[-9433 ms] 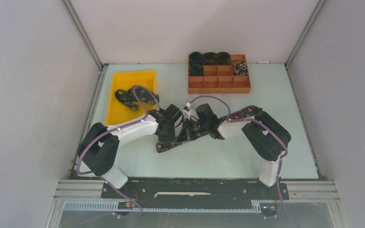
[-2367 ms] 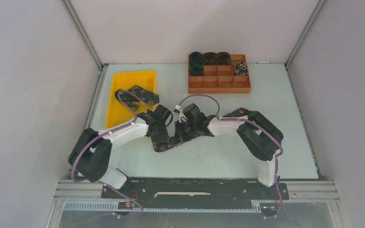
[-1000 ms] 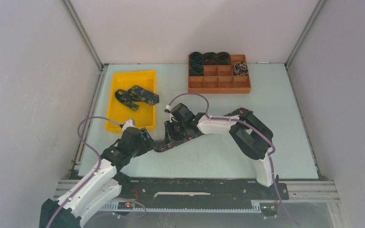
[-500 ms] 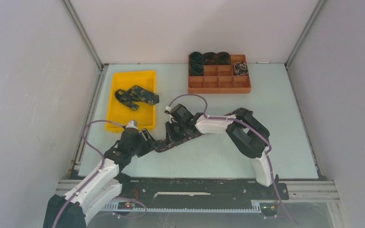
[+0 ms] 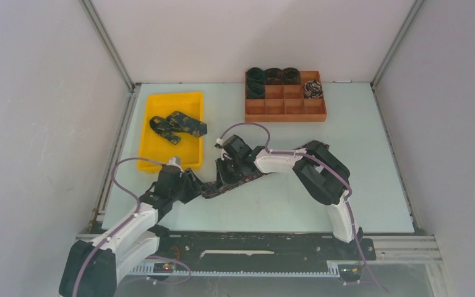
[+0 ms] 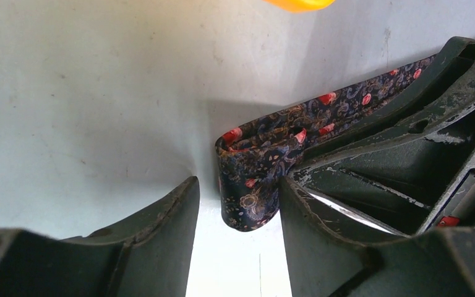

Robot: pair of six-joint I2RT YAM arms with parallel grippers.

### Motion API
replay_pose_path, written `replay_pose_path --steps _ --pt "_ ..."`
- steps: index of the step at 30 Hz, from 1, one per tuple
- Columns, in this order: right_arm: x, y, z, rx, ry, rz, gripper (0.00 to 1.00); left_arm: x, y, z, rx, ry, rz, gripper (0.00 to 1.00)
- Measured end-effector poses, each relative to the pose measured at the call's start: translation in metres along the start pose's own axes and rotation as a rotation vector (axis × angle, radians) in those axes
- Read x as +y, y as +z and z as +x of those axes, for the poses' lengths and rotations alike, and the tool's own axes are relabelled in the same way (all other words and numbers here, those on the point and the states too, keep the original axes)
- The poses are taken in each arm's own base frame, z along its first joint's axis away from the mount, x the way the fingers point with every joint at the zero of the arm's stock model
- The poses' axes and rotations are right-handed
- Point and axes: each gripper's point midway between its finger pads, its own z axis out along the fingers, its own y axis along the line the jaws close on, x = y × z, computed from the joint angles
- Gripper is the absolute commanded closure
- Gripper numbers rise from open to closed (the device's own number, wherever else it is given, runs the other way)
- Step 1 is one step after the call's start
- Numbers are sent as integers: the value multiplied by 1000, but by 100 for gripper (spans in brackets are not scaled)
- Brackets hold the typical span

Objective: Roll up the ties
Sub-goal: Roll the tie at the center of the board.

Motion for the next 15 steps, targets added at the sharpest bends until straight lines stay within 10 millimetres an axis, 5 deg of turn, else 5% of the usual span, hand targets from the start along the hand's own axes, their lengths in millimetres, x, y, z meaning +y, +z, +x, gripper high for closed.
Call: replay_pose_path --steps 15 --pt "0 1 0 11 5 -17 83 -7 8 2 8 -51 49 50"
